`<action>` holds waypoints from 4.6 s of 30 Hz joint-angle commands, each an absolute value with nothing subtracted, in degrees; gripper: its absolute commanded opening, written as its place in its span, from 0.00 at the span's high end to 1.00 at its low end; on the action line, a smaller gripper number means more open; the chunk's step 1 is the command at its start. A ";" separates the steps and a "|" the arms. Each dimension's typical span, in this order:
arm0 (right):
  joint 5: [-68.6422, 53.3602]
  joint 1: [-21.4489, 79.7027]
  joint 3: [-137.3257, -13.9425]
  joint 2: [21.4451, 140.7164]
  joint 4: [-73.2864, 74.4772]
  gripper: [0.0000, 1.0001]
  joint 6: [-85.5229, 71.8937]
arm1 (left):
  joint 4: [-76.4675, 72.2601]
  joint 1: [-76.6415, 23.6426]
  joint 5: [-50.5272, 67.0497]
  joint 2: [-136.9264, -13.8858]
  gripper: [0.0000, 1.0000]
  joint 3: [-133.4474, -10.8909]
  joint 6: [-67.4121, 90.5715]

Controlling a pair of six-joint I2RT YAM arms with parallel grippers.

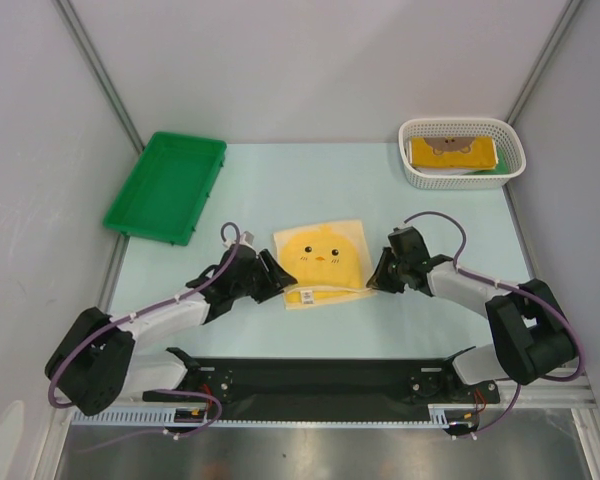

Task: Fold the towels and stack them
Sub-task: Fold the towel

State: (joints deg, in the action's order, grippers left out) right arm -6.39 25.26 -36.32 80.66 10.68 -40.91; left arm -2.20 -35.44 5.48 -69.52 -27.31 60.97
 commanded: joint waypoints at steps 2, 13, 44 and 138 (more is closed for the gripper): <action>-5.10 26.19 -35.95 79.19 9.84 0.82 -40.69 | -4.91 -34.72 5.88 -70.66 0.44 -26.28 63.71; -4.13 27.25 -35.60 78.31 10.20 0.83 -40.52 | -7.38 -34.54 6.50 -74.62 0.45 -25.75 66.09; -7.64 20.92 -54.40 85.16 5.56 1.00 -28.22 | 1.15 -26.90 7.20 -76.46 1.00 -43.50 46.60; -8.61 26.63 -32.87 66.53 16.09 0.71 -32.52 | 10.73 -43.95 7.65 -68.99 0.54 -25.66 47.64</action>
